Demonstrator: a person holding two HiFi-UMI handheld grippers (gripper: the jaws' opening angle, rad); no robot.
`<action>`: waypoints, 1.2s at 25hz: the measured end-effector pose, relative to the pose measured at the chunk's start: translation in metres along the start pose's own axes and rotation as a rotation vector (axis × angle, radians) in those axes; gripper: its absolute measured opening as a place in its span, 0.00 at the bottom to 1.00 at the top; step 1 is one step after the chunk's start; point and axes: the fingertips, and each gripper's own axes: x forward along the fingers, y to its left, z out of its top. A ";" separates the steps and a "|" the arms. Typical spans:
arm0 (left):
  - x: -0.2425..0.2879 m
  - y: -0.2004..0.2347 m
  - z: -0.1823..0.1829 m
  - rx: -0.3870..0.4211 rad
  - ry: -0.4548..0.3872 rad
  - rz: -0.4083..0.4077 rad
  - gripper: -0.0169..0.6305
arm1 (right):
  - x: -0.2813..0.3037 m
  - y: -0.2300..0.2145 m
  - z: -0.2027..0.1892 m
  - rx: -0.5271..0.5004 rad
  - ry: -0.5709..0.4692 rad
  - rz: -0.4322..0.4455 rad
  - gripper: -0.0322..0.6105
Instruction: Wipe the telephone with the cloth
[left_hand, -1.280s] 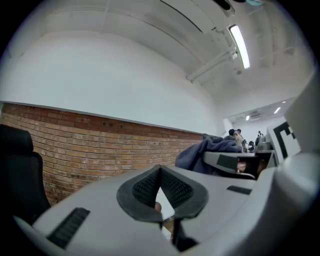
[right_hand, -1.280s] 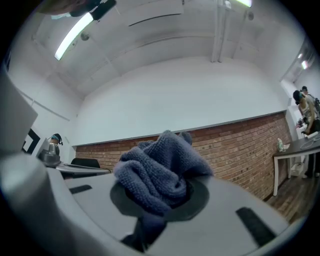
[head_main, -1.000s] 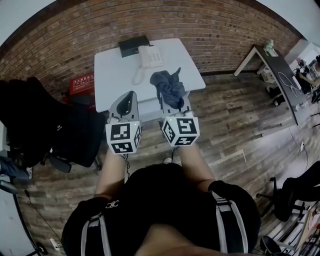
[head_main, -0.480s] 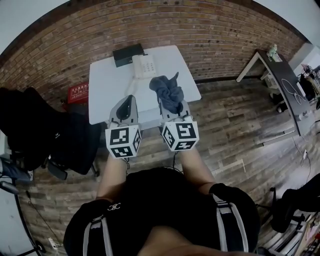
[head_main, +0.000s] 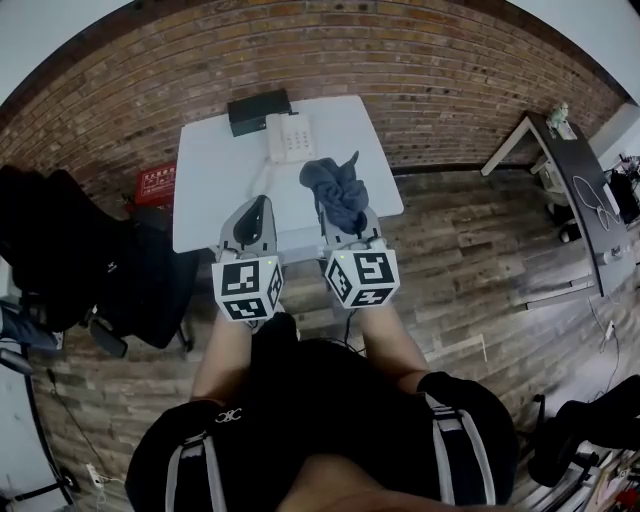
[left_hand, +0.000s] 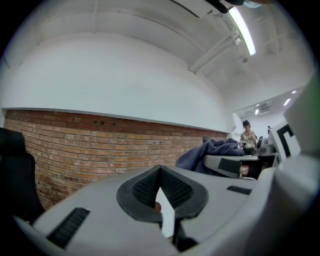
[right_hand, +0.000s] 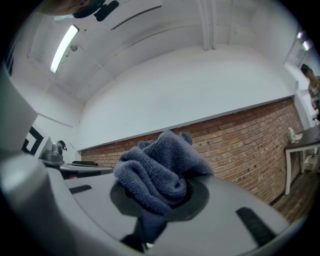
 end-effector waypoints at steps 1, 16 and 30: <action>0.005 0.003 -0.001 -0.001 0.001 0.001 0.02 | 0.006 -0.001 -0.002 0.000 0.004 0.002 0.11; 0.157 0.088 0.005 -0.014 -0.031 -0.052 0.02 | 0.173 -0.028 -0.017 -0.114 0.039 -0.014 0.11; 0.269 0.191 -0.008 -0.089 0.022 -0.093 0.02 | 0.341 -0.042 -0.047 -0.142 0.143 -0.045 0.11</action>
